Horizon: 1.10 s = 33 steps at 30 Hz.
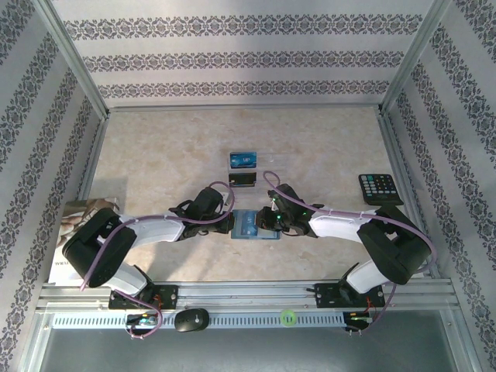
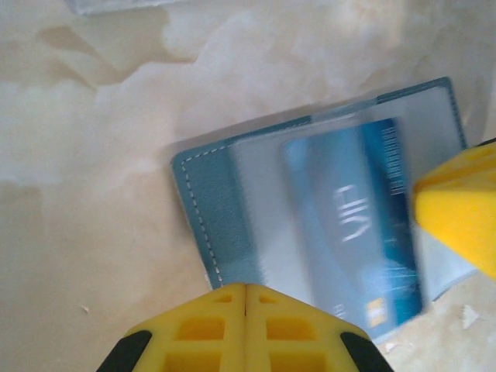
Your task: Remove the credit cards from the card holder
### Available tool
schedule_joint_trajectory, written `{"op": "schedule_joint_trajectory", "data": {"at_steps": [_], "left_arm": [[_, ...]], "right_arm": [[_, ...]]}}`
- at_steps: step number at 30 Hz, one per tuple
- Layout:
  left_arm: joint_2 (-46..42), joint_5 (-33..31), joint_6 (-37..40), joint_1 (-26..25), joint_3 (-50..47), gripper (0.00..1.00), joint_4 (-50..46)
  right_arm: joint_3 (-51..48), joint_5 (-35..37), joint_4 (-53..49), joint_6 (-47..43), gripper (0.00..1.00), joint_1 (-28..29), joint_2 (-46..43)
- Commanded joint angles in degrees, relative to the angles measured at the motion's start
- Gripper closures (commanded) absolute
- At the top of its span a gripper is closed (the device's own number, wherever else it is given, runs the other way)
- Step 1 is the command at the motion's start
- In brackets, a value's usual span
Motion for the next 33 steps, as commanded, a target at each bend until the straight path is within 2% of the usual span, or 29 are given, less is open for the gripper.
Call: {"op": "schedule_joint_trajectory", "data": {"at_steps": [1,5,11,18,33], "left_arm": [[-2.55,-0.30,1.14,-0.64,1.64,1.00,-2.36],[-1.65,-0.10,1.74,-1.47,3.46,1.00,-0.72],[4.25,2.21,1.10,-2.72,6.27,1.00,3.64],[6.13,-1.08,2.05,-2.57,6.26,1.00,0.88],[6.84,-2.17,1.73,-1.63,4.01,1.00,-1.12]], "right_arm": [[1.33,0.42,-1.70,-1.84,0.73,-0.73,-0.66],[1.20,1.63,-2.93,-2.74,0.71,-0.78,-2.97],[3.33,-3.71,-1.17,-3.97,0.71,-0.61,-0.14],[3.65,-2.61,-1.83,-3.49,0.71,-0.88,1.79],[4.54,-3.91,-1.06,-3.43,0.75,-0.88,4.47]]}}
